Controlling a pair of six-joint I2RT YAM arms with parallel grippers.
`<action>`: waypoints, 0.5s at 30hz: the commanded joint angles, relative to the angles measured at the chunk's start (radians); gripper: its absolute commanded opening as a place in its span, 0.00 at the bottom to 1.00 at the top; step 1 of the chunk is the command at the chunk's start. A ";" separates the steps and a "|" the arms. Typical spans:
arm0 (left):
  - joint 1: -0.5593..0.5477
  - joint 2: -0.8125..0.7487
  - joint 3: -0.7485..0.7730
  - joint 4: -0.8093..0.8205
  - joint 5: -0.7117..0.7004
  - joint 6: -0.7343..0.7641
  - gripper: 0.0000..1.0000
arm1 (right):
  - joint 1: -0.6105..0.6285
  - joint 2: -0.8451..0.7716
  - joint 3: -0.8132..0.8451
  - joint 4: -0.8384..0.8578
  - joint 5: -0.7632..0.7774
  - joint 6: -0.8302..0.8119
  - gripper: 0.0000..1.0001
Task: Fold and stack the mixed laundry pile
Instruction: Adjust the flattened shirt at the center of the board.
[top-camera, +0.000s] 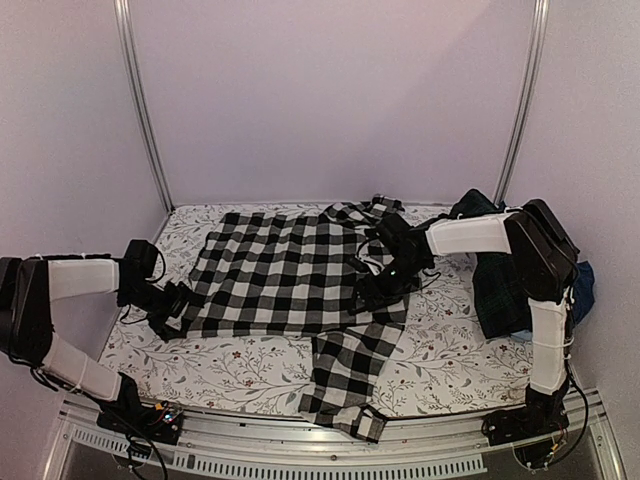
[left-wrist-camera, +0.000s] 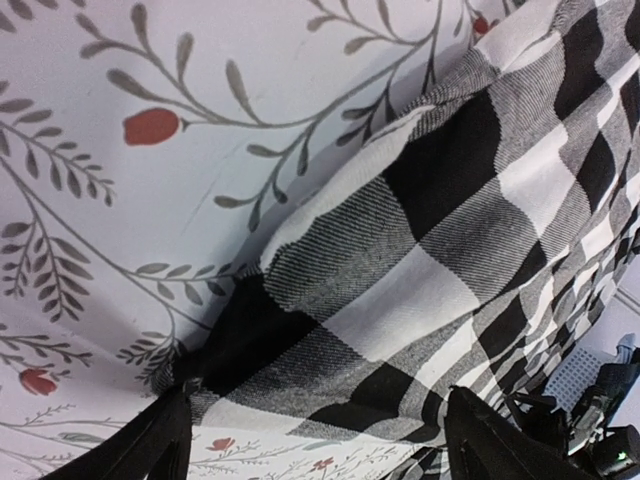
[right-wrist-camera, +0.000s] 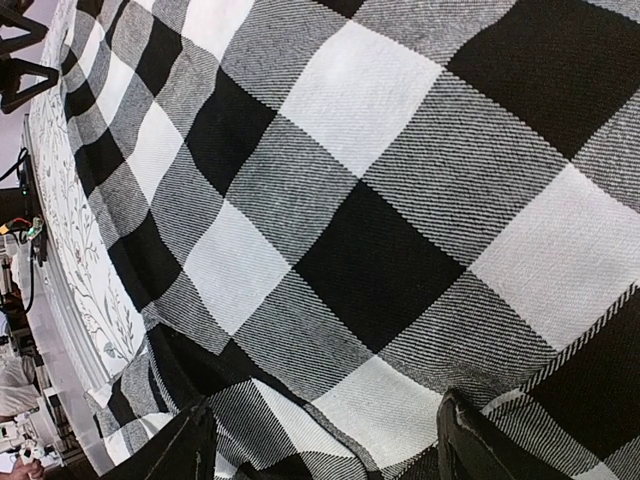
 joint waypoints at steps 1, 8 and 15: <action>0.005 -0.057 -0.006 -0.171 -0.087 -0.011 0.89 | -0.019 0.049 -0.045 -0.085 0.095 0.028 0.75; -0.002 -0.125 0.035 -0.110 -0.058 0.084 0.82 | -0.033 0.050 -0.042 -0.092 0.093 0.039 0.74; -0.016 -0.038 0.051 -0.159 -0.035 0.102 0.59 | -0.037 0.051 -0.046 -0.095 0.081 0.050 0.74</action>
